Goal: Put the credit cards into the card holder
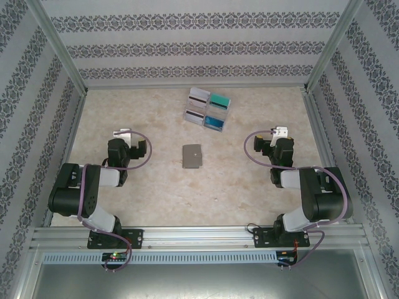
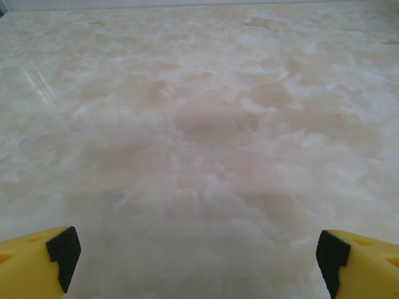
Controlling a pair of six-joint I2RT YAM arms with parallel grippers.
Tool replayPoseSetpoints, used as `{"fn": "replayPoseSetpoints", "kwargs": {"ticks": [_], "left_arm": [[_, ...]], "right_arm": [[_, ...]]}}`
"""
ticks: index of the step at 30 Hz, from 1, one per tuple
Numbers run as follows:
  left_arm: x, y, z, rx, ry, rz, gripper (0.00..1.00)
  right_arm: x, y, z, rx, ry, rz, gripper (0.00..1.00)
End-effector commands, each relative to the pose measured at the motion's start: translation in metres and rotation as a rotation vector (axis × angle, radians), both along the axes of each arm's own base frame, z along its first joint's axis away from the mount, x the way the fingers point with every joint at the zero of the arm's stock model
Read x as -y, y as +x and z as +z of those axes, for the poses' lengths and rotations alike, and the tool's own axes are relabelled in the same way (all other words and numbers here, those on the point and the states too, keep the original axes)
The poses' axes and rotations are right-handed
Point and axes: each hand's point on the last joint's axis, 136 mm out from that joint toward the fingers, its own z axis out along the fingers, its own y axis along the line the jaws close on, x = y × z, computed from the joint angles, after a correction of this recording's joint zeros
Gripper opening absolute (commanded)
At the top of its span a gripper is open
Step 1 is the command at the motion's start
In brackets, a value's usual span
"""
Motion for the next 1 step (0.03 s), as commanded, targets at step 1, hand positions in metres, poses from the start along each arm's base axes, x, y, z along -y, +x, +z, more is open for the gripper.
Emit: {"fn": "replayPoseSetpoints", "kwargs": {"ticks": [1], "left_arm": [[0.0015,0.0045,0.0104,0.037,0.008,-0.032,0.99]], "right_arm": [[-0.0076,0.0084,0.0147,0.050,-0.008,0.035,0.98]]}}
